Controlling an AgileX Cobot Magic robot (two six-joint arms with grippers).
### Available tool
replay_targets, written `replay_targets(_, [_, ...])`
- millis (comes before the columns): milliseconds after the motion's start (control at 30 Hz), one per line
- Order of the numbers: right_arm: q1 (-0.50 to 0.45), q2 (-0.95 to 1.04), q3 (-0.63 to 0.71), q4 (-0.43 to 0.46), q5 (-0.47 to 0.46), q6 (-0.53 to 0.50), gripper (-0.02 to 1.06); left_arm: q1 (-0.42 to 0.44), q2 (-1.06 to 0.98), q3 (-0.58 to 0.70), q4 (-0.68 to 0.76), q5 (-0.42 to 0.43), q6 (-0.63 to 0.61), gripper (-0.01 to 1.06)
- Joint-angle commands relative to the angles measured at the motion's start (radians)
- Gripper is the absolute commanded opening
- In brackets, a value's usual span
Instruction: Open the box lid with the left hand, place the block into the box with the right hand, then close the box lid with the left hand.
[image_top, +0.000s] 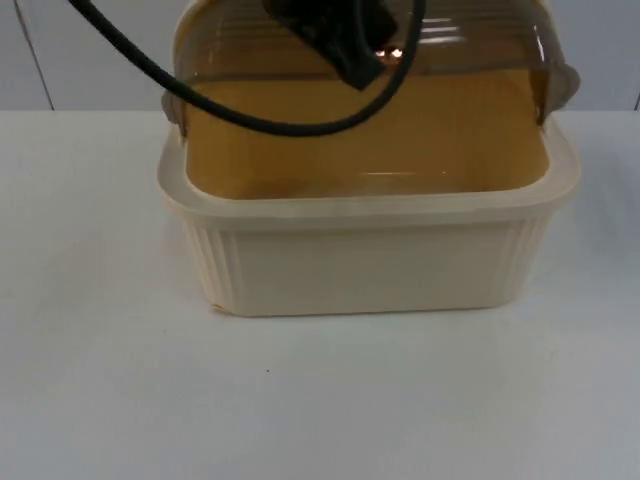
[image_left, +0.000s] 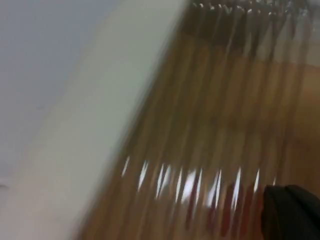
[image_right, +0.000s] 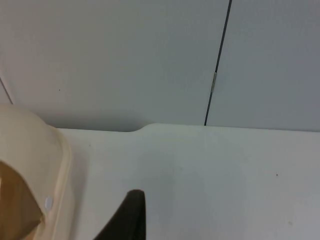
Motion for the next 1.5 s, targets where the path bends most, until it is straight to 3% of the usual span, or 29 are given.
replay_targets(0, [-0.007,-0.010,0.000,0.001,0.003,0.002,1.05,-0.014,0.036,0.047,0.037,0.024,0.000,0.00])
replay_targets(367, [-0.007,-0.010,0.000,0.003,0.005,0.002,1.05,-0.020,0.012,0.149,0.039,0.015,-0.002,0.00])
replay_targets(667, [-0.007,-0.010,0.000,0.004,0.003,0.002,1.05,-0.020,-0.157,0.159,-0.051,0.011,-0.039,0.00])
replay_targets(1000, [-0.007,-0.010,0.000,0.021,0.003,0.002,1.05,0.003,-0.346,0.157,-0.054,-0.124,-0.163,0.00])
replay_targets(1200, [-0.007,-0.010,0.000,0.023,0.003,0.002,1.05,0.125,-0.432,0.157,-0.061,-0.202,-0.330,0.00])
replay_targets(1367, [-0.007,-0.010,0.000,0.023,0.003,0.002,1.05,0.364,-0.476,0.157,-0.089,-0.193,-0.560,0.00])
replay_targets(1400, [-0.007,-0.010,0.000,0.023,0.003,0.002,1.05,0.364,-0.476,0.157,-0.089,-0.193,-0.560,0.00])
replay_targets(1467, [-0.007,-0.010,0.000,0.023,0.001,0.002,1.05,0.478,-0.485,0.157,-0.113,-0.170,-0.622,0.00])
